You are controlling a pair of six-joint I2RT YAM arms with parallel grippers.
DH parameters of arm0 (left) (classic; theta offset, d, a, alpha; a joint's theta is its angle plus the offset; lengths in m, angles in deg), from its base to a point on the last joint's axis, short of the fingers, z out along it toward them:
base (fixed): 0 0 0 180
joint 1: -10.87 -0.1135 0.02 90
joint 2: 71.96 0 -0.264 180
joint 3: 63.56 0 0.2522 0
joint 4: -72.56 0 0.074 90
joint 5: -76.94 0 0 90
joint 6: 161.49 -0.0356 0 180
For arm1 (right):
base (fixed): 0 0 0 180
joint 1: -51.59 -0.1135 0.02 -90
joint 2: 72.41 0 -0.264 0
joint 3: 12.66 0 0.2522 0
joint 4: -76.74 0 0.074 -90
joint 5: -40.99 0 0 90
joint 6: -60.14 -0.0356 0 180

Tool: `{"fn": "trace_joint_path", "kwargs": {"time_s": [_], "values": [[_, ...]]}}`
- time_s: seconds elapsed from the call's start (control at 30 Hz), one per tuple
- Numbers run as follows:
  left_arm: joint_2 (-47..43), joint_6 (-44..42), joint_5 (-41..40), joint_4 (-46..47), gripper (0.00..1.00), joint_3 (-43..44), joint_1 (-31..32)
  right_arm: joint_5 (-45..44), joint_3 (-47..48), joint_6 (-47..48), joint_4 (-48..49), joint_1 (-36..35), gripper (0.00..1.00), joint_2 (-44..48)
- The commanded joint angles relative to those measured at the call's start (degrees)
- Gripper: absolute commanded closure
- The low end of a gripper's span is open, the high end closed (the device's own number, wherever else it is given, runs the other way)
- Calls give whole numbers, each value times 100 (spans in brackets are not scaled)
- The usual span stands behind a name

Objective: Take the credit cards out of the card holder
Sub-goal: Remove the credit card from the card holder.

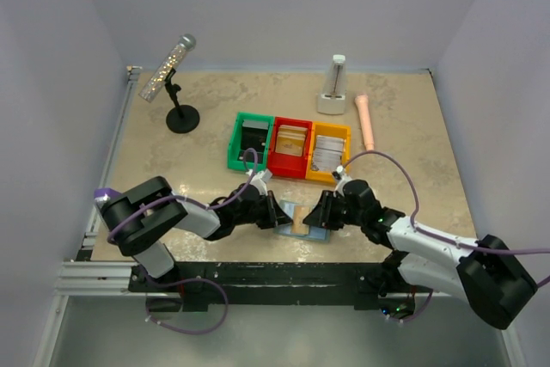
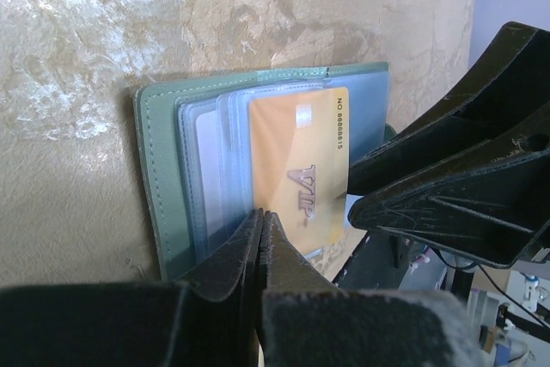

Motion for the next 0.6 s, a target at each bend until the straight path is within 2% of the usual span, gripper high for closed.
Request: {"fn": "trace_joint_path", "kwargs": {"time_s": [0.0, 0.5, 0.57], "values": [[374, -216, -288, -1086, 100, -114, 18, 111, -39, -34, 444, 5, 67, 226], [497, -216, -218, -1059, 100, -70, 44, 137, -180, -96, 629, 58, 76, 490], [497, -216, -218, -1059, 100, -70, 44, 129, -171, -78, 603, 58, 79, 499]]}}
